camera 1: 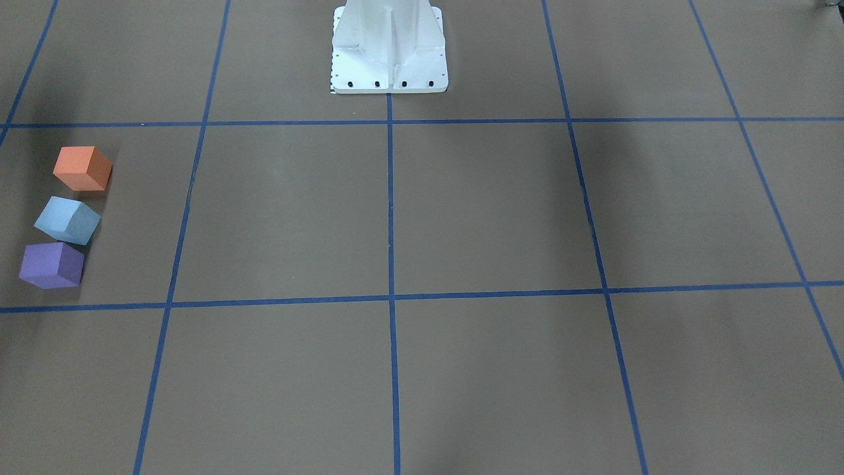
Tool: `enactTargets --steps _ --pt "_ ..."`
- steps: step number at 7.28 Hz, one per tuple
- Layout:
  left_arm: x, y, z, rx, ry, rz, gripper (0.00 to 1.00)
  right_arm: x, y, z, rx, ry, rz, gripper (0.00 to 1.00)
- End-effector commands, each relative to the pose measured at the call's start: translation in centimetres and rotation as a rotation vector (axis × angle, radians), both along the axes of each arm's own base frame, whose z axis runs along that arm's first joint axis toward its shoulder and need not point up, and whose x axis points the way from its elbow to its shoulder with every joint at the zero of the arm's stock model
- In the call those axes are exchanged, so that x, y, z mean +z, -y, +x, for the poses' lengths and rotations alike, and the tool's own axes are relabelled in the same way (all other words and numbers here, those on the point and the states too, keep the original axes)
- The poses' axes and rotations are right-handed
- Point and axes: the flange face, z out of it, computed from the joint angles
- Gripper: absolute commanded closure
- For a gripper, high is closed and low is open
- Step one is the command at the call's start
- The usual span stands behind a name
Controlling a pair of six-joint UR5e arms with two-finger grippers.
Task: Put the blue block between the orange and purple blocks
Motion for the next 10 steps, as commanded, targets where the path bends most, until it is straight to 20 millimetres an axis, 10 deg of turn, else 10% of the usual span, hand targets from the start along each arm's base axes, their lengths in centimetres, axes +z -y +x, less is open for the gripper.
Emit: enactTargets --steps 1,4,10 --pt "-1.5 -0.4 0.3 0.009 -0.045 0.022 0.0 0.8 -0.2 0.0 -0.005 0.008 -0.018 0.0" --pt "-4.4 -2.1 0.4 0.024 -0.08 0.074 0.0 1.9 -3.1 -0.1 -0.02 0.072 -0.067 0.0" --pt "-3.6 -3.2 0.2 0.019 -0.069 0.059 0.0 1.0 0.2 -0.1 0.0 0.027 0.015 0.0"
